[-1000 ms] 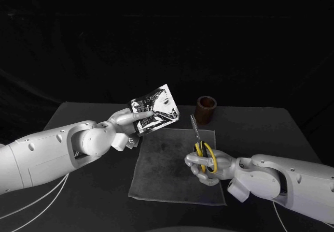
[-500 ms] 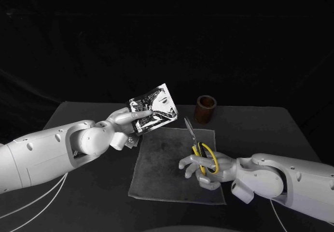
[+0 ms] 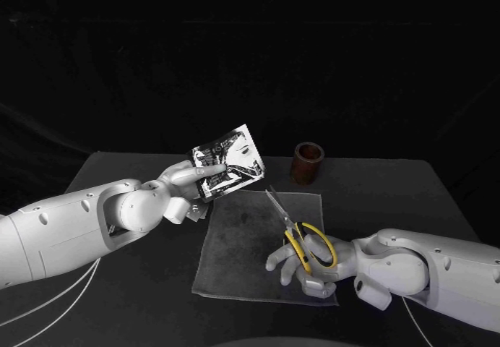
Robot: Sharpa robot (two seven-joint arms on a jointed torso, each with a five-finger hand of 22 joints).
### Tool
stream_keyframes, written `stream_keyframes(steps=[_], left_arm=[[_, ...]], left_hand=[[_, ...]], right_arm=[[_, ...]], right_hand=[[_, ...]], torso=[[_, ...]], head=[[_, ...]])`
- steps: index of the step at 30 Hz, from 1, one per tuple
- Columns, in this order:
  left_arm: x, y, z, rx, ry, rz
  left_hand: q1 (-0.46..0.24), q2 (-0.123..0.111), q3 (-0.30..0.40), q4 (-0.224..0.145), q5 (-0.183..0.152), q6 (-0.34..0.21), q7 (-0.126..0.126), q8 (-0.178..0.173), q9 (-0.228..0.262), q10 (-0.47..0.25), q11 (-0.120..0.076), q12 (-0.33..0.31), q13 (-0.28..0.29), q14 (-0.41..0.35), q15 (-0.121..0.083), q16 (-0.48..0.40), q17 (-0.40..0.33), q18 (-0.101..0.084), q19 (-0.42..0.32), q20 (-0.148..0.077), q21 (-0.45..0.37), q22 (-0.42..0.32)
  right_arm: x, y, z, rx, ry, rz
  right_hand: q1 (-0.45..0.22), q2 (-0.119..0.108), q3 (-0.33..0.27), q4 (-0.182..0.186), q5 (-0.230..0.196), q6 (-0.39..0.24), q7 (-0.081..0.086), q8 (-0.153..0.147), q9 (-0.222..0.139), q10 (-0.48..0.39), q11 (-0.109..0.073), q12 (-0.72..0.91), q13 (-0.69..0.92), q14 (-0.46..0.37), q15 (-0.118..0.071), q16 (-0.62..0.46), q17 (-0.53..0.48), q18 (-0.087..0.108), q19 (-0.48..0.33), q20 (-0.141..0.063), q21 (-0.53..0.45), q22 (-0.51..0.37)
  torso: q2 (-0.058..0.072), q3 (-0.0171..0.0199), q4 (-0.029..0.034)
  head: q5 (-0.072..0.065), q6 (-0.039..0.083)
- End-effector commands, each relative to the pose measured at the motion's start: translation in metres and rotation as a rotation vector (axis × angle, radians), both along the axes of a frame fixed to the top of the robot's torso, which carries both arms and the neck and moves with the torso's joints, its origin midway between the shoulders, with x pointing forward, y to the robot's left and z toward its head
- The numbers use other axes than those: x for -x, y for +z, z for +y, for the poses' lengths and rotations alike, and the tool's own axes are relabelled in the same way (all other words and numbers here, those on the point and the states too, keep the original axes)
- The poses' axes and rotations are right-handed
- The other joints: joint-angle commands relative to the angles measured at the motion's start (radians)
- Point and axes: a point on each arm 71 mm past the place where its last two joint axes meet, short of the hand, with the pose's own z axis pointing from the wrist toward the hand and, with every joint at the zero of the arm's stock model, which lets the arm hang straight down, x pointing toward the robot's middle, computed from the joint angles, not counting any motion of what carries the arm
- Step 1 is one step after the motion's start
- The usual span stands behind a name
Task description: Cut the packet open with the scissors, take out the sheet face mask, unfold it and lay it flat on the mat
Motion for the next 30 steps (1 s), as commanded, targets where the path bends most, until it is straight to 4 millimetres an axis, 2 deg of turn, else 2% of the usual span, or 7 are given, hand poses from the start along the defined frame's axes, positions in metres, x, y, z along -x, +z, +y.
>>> stream_keyframes(steps=[1, 2, 8, 12, 16, 28, 30], left_arm=[[-0.001, 0.002, -0.001, 0.003, -0.004, -0.010], [-0.001, 0.002, -0.001, 0.003, -0.004, -0.010], [0.000, 0.002, -0.001, 0.004, -0.006, -0.010], [0.000, 0.002, -0.002, 0.005, -0.008, -0.010], [0.002, 0.003, -0.003, 0.007, -0.012, -0.011], [0.005, 0.003, -0.003, -0.004, -0.003, -0.002], [0.006, 0.003, -0.003, -0.010, 0.004, 0.002]], left_hand=[[0.001, 0.012, -0.001, -0.005, 0.002, 0.001, 0.004, 0.003, 0.040, 0.006, -0.001, -0.005, 0.001, 0.003, -0.001, -0.005, 0.001, 0.011, 0.005, 0.000, 0.005, 0.001], [0.001, 0.012, -0.001, -0.005, 0.002, 0.001, 0.004, 0.003, 0.040, 0.006, -0.001, -0.005, 0.001, 0.003, -0.001, -0.005, 0.001, 0.011, 0.005, 0.000, 0.005, 0.001], [0.000, 0.012, 0.000, -0.006, 0.002, 0.001, 0.004, 0.004, 0.041, 0.006, -0.001, -0.005, 0.001, 0.004, -0.001, -0.005, 0.001, 0.011, 0.005, 0.000, 0.006, 0.001], [0.000, 0.012, 0.000, -0.006, 0.002, 0.001, 0.004, 0.004, 0.041, 0.006, -0.001, -0.005, 0.001, 0.004, -0.001, -0.005, 0.001, 0.011, 0.005, 0.000, 0.006, 0.001], [0.000, 0.012, 0.000, -0.006, 0.002, 0.001, 0.004, 0.004, 0.041, 0.006, -0.001, -0.005, 0.001, 0.004, -0.001, -0.005, 0.001, 0.011, 0.005, 0.000, 0.006, 0.001], [-0.001, 0.012, 0.002, -0.009, 0.002, 0.002, 0.004, 0.004, 0.042, 0.006, -0.001, -0.005, 0.001, 0.004, -0.001, -0.006, 0.002, 0.011, 0.006, 0.000, 0.006, 0.002], [-0.001, 0.012, 0.002, -0.009, 0.002, 0.002, 0.004, 0.004, 0.042, 0.007, -0.001, -0.005, 0.001, 0.004, -0.001, -0.006, 0.002, 0.011, 0.006, 0.000, 0.006, 0.002]], right_arm=[[0.008, 0.002, 0.001, -0.037, 0.121, 0.035], [0.008, 0.002, 0.001, -0.038, 0.129, 0.038], [0.009, 0.002, 0.000, -0.045, 0.160, 0.051], [0.008, 0.001, 0.000, -0.032, 0.148, 0.045], [0.005, -0.002, -0.002, -0.007, 0.127, 0.028], [-0.008, -0.006, -0.008, 0.116, 0.029, -0.118], [-0.014, -0.004, -0.009, 0.155, -0.019, -0.188]], right_hand=[[-0.012, -0.021, -0.010, 0.000, 0.008, -0.522, 0.062, -0.023, -0.084, 0.017, 0.009, -0.005, -0.001, 0.043, 0.049, 0.003, -0.002, 0.039, -0.005, 0.004, -0.005, -0.003], [-0.024, -0.025, -0.013, 0.001, 0.011, -0.570, 0.064, -0.042, -0.141, 0.020, 0.009, -0.005, -0.001, 0.043, 0.049, 0.003, -0.002, 0.039, -0.006, 0.004, -0.006, -0.004], [-0.054, -0.026, -0.015, 0.001, 0.018, -0.626, 0.065, -0.056, -0.185, 0.031, 0.010, -0.003, 0.000, 0.041, 0.050, 0.002, -0.003, 0.041, -0.009, 0.004, -0.010, -0.012], [-0.059, -0.024, -0.013, 0.001, 0.022, -0.623, 0.062, -0.047, -0.157, 0.037, 0.007, -0.002, 0.000, 0.039, 0.049, 0.001, -0.004, 0.041, -0.011, 0.004, -0.013, -0.015], [-0.052, -0.021, -0.010, 0.001, 0.027, -0.577, 0.067, -0.011, -0.092, 0.056, 0.006, 0.004, 0.003, 0.036, 0.047, -0.001, -0.005, 0.042, -0.013, 0.003, -0.015, -0.018], [-0.044, -0.013, 0.000, 0.000, 0.030, -0.577, 0.067, 0.003, -0.089, 0.047, 0.009, -0.005, 0.001, 0.028, 0.050, -0.008, -0.009, 0.049, -0.030, 0.004, -0.037, -0.054], [-0.034, -0.001, 0.013, -0.001, 0.028, -0.566, 0.071, 0.016, -0.062, 0.047, 0.011, -0.007, 0.000, 0.025, 0.051, -0.011, -0.010, 0.049, -0.031, 0.005, -0.038, -0.054]], torso=[[0.000, 0.0004, -0.0002], [0.000, 0.0002, 0.0001], [0.000, -0.0001, 0.0005], [0.000, -0.0001, 0.0000], [0.000, -0.0004, 0.0002], [0.000, 0.0016, 0.0006], [0.001, 0.0018, 0.0006]], head=[[-0.002, 0.002], [-0.002, 0.003], [-0.003, 0.000], [-0.002, 0.002], [-0.001, 0.003], [0.003, 0.000], [0.002, 0.001]])
